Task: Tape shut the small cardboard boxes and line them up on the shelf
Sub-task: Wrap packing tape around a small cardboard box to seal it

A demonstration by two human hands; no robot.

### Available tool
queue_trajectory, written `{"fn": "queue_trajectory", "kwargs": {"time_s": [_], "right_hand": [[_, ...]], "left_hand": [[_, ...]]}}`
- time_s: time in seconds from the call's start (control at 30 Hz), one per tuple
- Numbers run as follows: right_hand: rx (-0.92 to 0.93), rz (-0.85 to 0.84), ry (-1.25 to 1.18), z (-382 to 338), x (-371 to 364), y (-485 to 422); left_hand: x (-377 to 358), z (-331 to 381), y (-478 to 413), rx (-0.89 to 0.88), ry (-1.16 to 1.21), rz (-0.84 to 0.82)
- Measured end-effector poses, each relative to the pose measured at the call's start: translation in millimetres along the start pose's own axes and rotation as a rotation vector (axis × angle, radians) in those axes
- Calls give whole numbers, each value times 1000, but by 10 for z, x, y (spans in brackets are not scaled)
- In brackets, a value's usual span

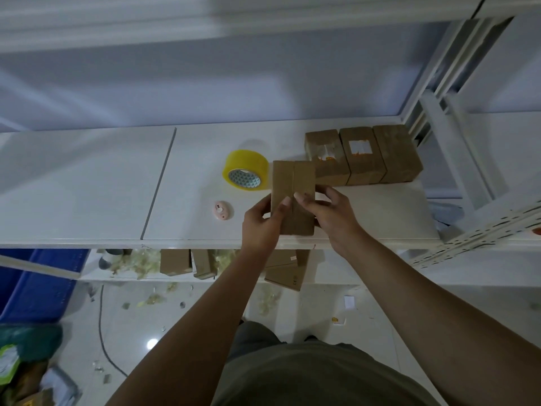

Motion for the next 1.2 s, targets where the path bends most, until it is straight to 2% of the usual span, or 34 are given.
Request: {"fn": "queue_trajectory", "kwargs": {"time_s": [0.13, 0.2, 0.33, 0.57, 0.77, 0.93, 1.0, 1.1, 1.2], "right_hand": [[-28, 4, 41, 32, 23, -74], [-23, 40, 174, 61, 49, -108], [46, 118, 418, 151, 88, -104], [48, 69, 484, 230, -34, -186], [73, 75, 512, 184, -130, -205], [-40, 93, 523, 177, -139, -254], [-26, 151, 523, 87, -114, -264], [251, 310, 571, -272, -147, -217], [505, 278, 643, -630, -490, -219]], "left_hand": [[-94, -130, -9, 68, 131, -111], [-79, -217, -11, 71, 126, -137], [-58, -270, -22, -103, -263, -94], [73, -457, -178, -103, -664, -52], [157, -568, -323, -23, -699, -53], [196, -543, -294, -44, -689, -114], [406, -390, -270, -176, -592, -10], [980, -20, -368, -396, -424, 274], [1506, 220, -735, -314, -331, 450]]}}
Point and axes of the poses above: each hand's wrist, its own y-axis away from the middle knuckle, its own x-axis out of the back of the hand, z = x × y, the point moved 7 cm from there along -y, towards the middle knuckle, and after that the axes turned 2 degrees about z, right-handed, at the moved point
